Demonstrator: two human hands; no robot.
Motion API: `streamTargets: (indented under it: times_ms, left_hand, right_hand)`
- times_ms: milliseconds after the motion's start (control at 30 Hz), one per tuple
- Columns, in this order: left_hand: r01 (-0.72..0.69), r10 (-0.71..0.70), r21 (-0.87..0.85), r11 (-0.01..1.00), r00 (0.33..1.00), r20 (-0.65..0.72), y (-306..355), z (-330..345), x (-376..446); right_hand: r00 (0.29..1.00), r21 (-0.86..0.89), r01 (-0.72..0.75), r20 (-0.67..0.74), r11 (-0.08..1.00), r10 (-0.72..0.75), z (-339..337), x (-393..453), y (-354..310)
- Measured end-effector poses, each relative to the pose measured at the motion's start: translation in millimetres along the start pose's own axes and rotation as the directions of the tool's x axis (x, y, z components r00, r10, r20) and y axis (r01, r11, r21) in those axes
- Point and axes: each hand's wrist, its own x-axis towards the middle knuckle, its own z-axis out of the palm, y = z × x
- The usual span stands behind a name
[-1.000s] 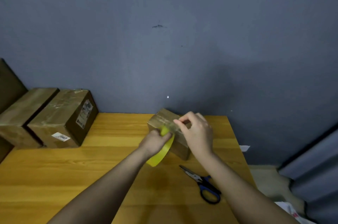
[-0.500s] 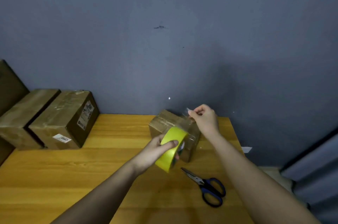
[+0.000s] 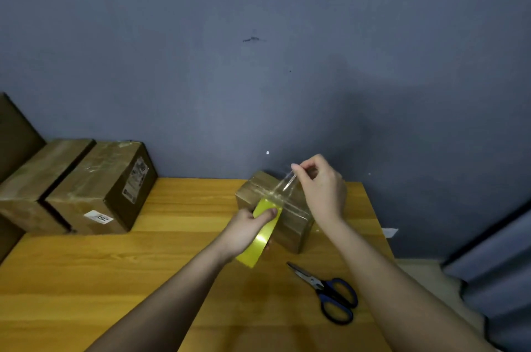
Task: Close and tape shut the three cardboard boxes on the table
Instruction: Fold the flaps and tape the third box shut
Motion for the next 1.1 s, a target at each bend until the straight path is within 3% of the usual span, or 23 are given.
streamTargets:
  times_ms: [67,200,300,400,467,600,700,833,967,1100]
  left_hand:
    - [0.052,-0.054,-0.083,0.995,0.998,-0.022,-0.6,-0.6,1.6]
    - [0.102,-0.103,-0.018,0.995,0.99,-0.101,-2.9,-3.5,7.0]
    - [0.13,-0.128,0.02,0.991,0.988,-0.087,-1.5,-9.0,7.9]
    - [0.195,-0.195,-0.012,0.981,0.981,0.021,3.9,-15.9,6.8]
    - [0.218,-0.213,-0.027,0.976,0.969,0.125,5.4,-21.3,4.4]
    - [0.194,-0.162,-0.134,0.972,0.961,0.223,-0.3,-28.8,-2.7]
    - [0.116,-0.098,-0.123,0.986,0.985,0.143,-7.6,-28.3,-7.2]
    - [0.057,-0.053,-0.058,0.997,0.996,0.073,-10.8,-27.7,2.7]
    - [0.084,-0.084,0.015,0.996,0.996,0.028,-4.8,-20.6,22.1]
    - [0.157,-0.156,-0.031,0.987,0.987,0.026,4.1,-15.0,38.1]
  right_hand:
    - [0.996,-0.004,0.087,-0.016,0.996,-0.087,-1.1,-1.2,-2.4]
    - [0.956,-0.019,0.27,-0.112,0.963,-0.271,-5.8,-3.5,-13.0]
    - [0.921,-0.034,0.369,-0.116,0.929,-0.371,-6.0,-3.8,-19.0]
    - [0.997,0.116,0.062,0.036,0.991,-0.067,-5.2,15.8,-15.8]
    - [0.98,0.185,-0.129,0.172,0.974,0.098,1.4,34.9,-1.9]
    - [0.925,0.255,-0.299,0.312,0.92,0.214,25.7,55.1,31.6]
    - [0.892,0.206,-0.369,0.352,0.907,0.283,45.6,63.6,52.3]
    - [0.869,0.074,-0.324,0.417,0.943,0.266,66.4,73.7,71.0]
    - [0.849,-0.038,-0.298,0.446,0.954,0.283,89.4,80.5,87.8]
    - [0.819,-0.052,-0.386,0.439,0.921,0.369,106.7,80.0,103.1]
